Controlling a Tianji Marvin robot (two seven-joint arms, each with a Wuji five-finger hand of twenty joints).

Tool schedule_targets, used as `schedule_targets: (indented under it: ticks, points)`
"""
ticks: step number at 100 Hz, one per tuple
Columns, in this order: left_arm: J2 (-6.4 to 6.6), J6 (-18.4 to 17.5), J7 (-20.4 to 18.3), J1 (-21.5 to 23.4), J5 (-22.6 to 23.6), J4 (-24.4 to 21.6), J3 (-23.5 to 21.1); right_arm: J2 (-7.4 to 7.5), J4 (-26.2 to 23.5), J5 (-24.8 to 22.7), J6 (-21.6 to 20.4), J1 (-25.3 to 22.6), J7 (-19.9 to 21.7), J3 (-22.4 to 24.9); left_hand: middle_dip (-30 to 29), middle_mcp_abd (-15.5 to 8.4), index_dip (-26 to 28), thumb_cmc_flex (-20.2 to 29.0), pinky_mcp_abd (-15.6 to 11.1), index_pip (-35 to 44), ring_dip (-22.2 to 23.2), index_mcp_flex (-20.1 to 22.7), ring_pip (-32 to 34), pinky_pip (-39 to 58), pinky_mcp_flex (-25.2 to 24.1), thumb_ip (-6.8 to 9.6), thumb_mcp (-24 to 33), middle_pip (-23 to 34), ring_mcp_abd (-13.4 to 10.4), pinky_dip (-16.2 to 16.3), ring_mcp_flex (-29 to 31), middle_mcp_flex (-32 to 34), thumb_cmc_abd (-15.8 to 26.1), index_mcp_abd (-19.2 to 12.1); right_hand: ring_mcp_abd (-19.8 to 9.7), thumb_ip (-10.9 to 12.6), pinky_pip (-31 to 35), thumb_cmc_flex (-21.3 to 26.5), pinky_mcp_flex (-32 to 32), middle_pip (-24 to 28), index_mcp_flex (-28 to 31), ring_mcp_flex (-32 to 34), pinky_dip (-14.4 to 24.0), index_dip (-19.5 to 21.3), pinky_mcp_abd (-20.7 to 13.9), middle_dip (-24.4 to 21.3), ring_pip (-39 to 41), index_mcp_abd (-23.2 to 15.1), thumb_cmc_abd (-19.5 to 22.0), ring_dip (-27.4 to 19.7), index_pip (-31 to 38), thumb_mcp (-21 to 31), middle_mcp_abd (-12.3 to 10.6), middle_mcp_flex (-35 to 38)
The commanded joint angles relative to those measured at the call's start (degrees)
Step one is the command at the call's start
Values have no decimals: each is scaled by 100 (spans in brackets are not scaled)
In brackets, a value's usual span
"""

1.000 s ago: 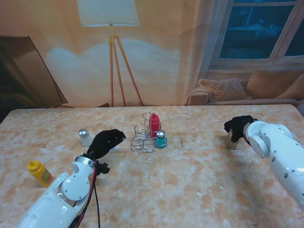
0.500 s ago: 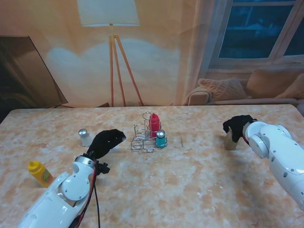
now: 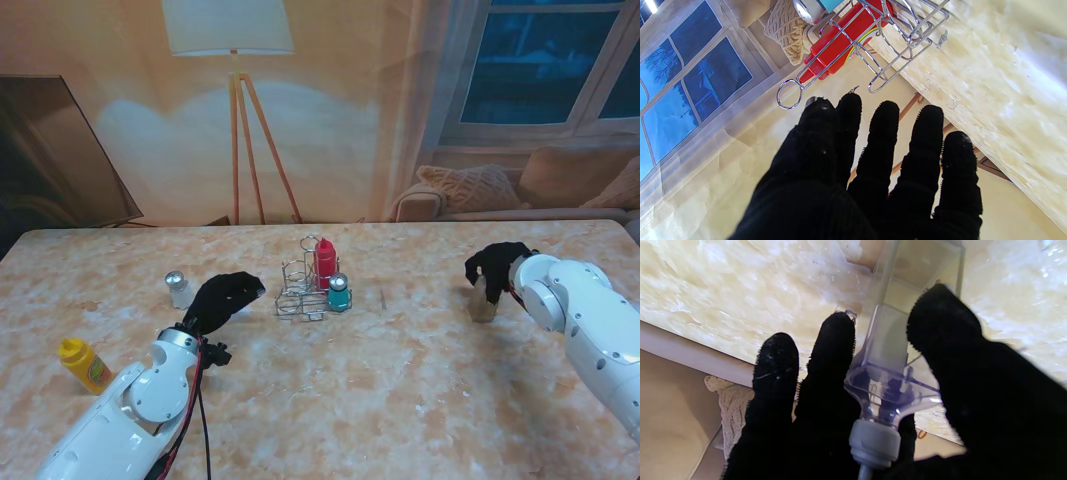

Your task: Place the seasoning bottles into the rack

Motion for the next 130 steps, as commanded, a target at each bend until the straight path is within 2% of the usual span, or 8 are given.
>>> schedule_targets:
  ticks: [1,48,74,103,130]
  points:
    - [-11,11,-78,5,-3,-11,0,-59,-59,-23,11,-148,158,8,48,-10,-11,98,57,1,155,-119,-32,7,-14,14,92,40,29,109,31,46,-63,-19,-692,87,193,634,121,716,1070,252,134,335,-94,482,205,-1219,482,192,1669,334,-611,869]
    - [-11,9,-78,6,-2,-14,2,-113,-794,-243,106,-379,435,300,47,-10,-13,94,45,6,151,-124,-34,11,-7,13,106,39,32,103,30,43,-86,-20,-612,157,181,702,94,724,1149,255,152,274,25,520,301,-1027,386,186,1638,373,-458,931]
    - [-11,2,-78,0,-4,-7,4,-155,-1282,-245,192,-427,700,280,45,-10,-16,85,48,8,149,-124,-35,13,-4,11,116,38,31,98,25,43,-82,-17,-532,174,181,761,80,747,1170,250,166,241,76,503,336,-903,391,163,1626,333,-344,927]
    - [-11,-12,-73,0,3,-2,-6,-255,-1863,-458,860,-450,789,-39,43,-9,-19,80,34,4,146,-128,-37,19,5,9,126,36,27,92,26,39,-89,-13,-403,244,183,920,26,857,1176,245,202,264,258,510,415,-636,389,143,1637,237,-112,869]
    - [-11,-21,-64,6,10,-6,-17,-337,-2203,-330,1306,-426,673,-373,42,0,-19,73,39,3,144,-124,-39,11,-1,7,137,34,34,81,21,34,-87,-5,-318,297,194,982,3,969,1167,233,238,321,348,496,505,-484,385,127,1646,209,25,810]
